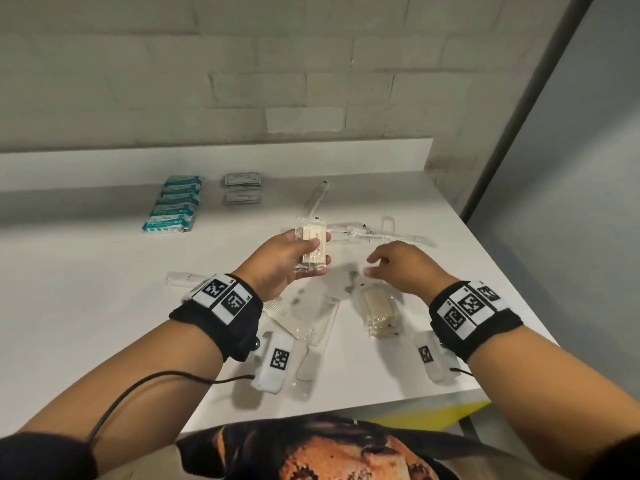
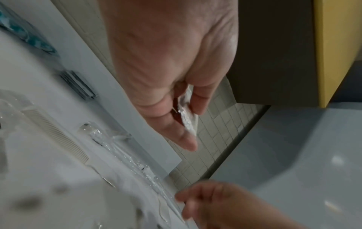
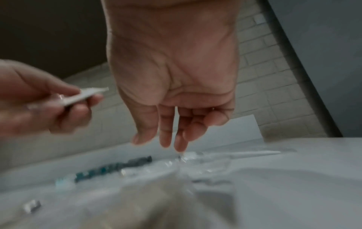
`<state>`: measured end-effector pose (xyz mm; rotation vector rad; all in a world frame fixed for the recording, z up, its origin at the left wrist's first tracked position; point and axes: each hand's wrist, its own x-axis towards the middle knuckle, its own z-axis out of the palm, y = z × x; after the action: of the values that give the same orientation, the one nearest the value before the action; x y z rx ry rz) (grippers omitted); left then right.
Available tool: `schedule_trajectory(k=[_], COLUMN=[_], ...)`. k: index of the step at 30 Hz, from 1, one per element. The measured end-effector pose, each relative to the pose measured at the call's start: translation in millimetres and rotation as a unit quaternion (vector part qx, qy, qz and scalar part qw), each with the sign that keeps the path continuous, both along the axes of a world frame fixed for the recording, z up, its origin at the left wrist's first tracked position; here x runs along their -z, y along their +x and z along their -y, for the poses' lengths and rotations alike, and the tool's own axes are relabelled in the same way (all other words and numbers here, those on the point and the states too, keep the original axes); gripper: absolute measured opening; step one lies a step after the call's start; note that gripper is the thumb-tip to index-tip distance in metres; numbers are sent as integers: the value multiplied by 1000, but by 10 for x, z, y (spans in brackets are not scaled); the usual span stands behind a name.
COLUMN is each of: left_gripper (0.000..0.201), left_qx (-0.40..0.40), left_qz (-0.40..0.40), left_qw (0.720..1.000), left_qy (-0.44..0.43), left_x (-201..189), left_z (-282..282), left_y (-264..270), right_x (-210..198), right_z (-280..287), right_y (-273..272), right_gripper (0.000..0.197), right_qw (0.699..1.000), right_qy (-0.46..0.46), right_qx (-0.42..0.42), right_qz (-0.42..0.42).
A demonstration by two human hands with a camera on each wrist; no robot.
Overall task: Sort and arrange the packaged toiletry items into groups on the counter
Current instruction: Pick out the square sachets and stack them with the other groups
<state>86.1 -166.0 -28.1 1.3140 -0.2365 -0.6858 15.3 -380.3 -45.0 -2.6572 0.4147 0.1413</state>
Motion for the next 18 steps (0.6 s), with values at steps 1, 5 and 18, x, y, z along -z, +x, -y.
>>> schedule_trajectory(k=[1,5,18], left_gripper=[20,25,69], left_qx=[-4,-14,26], left_qz=[16,64,-36], left_qw=[1000,997,996], left_qy=[11,27,72], left_x=[2,29,-90], left_z=[11,101,224], left_y=[-7,-39,-60], right_x=[-57,-333,-247], right_z=[-37,-287,-198], right_y=[-14,-56,-159], right_gripper=[27,23,3], right_qw=[997,937,949], right_qy=[65,333,17], right_qx=[13,5,-40], right_qz=[48,106,313])
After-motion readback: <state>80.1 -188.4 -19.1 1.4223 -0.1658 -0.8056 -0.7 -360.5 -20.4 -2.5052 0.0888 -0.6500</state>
